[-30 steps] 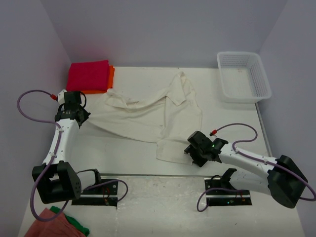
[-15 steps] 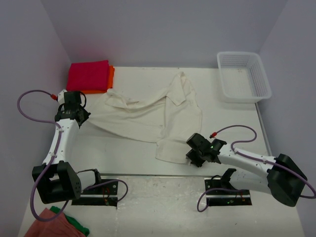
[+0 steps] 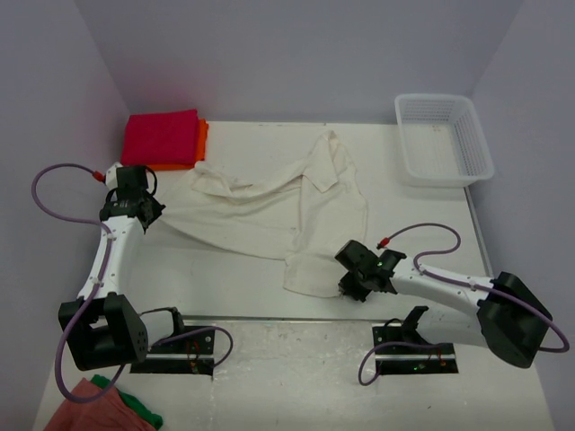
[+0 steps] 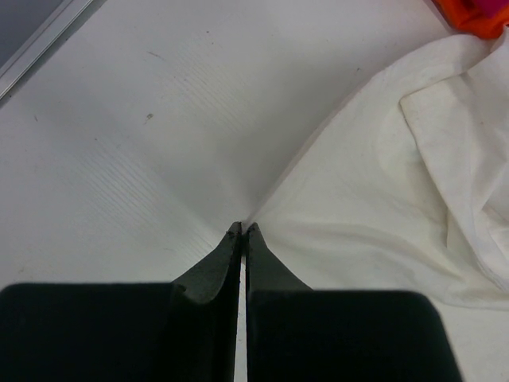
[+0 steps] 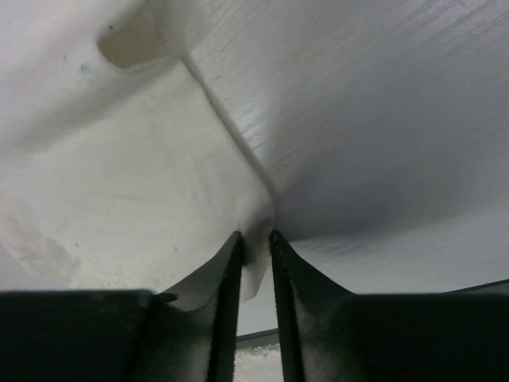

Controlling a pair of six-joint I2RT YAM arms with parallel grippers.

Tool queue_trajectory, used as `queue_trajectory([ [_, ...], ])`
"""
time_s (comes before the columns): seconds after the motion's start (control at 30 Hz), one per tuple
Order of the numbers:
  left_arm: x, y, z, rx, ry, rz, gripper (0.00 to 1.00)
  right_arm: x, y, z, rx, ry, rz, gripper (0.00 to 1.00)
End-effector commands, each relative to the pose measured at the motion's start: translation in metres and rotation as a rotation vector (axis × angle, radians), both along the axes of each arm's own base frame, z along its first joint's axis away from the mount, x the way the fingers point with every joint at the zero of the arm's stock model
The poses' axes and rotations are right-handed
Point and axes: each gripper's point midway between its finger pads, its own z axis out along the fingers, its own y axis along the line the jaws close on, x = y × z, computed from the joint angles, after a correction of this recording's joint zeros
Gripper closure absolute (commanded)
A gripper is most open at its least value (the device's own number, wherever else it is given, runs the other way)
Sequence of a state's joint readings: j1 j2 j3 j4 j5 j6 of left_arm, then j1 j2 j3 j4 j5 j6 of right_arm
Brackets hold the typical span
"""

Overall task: Fold and stack the t-shirts
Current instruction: Flatten out the tshirt

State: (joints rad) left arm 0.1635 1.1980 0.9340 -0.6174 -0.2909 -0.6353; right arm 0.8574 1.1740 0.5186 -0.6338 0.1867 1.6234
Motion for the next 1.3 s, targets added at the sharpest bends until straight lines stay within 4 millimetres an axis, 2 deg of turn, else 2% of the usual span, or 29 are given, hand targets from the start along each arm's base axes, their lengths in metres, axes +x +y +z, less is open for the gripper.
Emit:
queue_trajectory([
  [0.0, 0.002, 0.004, 0.006, 0.002, -0.042, 0.014, 1.0, -0.007, -0.016, -0.014, -0.105, 0.032, 0.034, 0.81],
  [0.03, 0.002, 0.004, 0.005, 0.0, -0.041, 0.016, 1.0, -0.006, -0.014, -0.014, -0.102, 0.033, 0.044, 0.84],
  [0.13, 0.002, 0.004, 0.004, -0.001, -0.042, 0.012, 1.0, -0.005, -0.012, -0.015, -0.109, 0.034, 0.063, 1.0],
  [0.27, 0.003, 0.005, 0.003, -0.001, -0.041, 0.01, 1.0, 0.004, -0.012, -0.008, -0.12, -0.016, 0.079, 1.0],
  [0.47, 0.003, -0.003, -0.004, -0.029, -0.041, -0.021, 1.0, 0.024, -0.012, 0.021, -0.205, -0.122, 0.173, 1.0],
  [0.5, 0.002, -0.003, -0.007, -0.031, -0.038, -0.024, 1.0, 0.032, -0.006, 0.032, -0.202, -0.155, 0.2, 1.0],
  [0.57, 0.004, -0.008, -0.005, -0.038, -0.051, -0.054, 1.0, 0.041, -0.007, 0.048, -0.242, -0.212, 0.264, 1.0],
  [0.6, 0.005, -0.009, -0.003, -0.035, -0.055, -0.059, 1.0, 0.055, -0.003, 0.066, -0.253, -0.276, 0.274, 1.0],
  [0.67, 0.007, -0.012, 0.005, -0.018, -0.074, -0.076, 1.0, 0.067, -0.005, 0.091, -0.296, -0.352, 0.331, 1.0],
  [0.7, 0.008, -0.014, 0.009, -0.017, -0.084, -0.087, 1.0, 0.079, -0.001, 0.112, -0.307, -0.414, 0.336, 1.0],
  [0.77, 0.011, -0.023, 0.014, -0.023, -0.1, -0.134, 1.0, 0.09, -0.004, 0.134, -0.376, -0.465, 0.396, 1.0],
  [0.8, 0.013, -0.025, 0.019, -0.017, -0.11, -0.151, 1.0, 0.098, -0.003, 0.152, -0.386, -0.501, 0.395, 1.0],
  [0.87, 0.017, -0.034, 0.023, -0.009, -0.116, -0.209, 1.0, 0.11, -0.006, 0.168, -0.451, -0.538, 0.44, 1.0],
  [0.9, 0.018, -0.034, 0.028, 0.007, -0.123, -0.219, 1.0, 0.118, -0.003, 0.187, -0.448, -0.577, 0.434, 1.0],
  [0.97, 0.019, -0.035, 0.035, 0.044, -0.132, -0.248, 1.0, 0.129, -0.009, 0.207, -0.509, -0.614, 0.462, 1.0],
  [1.0, 0.019, -0.034, 0.042, 0.057, -0.142, -0.25, 1.0, 0.135, -0.008, 0.226, -0.505, -0.651, 0.449, 1.0],
  [1.07, 0.018, -0.033, 0.056, 0.076, -0.195, -0.23, 1.0, 0.148, -0.018, 0.242, -0.525, -0.668, 0.462, 1.0],
  [1.1, 0.02, -0.034, 0.066, 0.073, -0.227, -0.234, 1.0, 0.156, -0.02, 0.26, -0.521, -0.711, 0.442, 1.0],
  [1.17, 0.022, -0.045, 0.084, 0.054, -0.295, -0.274, 1.0, 0.169, -0.037, 0.279, -0.565, -0.744, 0.442, 1.0],
  [1.2, 0.026, -0.049, 0.099, 0.055, -0.343, -0.288, 1.0, 0.177, -0.04, 0.301, -0.56, -0.801, 0.421, 1.0],
  [1.23, 0.028, -0.057, 0.11, 0.044, -0.378, -0.328, 1.0, 0.185, -0.055, 0.311, -0.602, -0.806, 0.432, 1.0],
  [1.27, 0.029, -0.062, 0.12, 0.04, -0.405, -0.353, 1.0, 0.189, -0.059, 0.322, -0.603, -0.825, 0.44, 1.0],
])
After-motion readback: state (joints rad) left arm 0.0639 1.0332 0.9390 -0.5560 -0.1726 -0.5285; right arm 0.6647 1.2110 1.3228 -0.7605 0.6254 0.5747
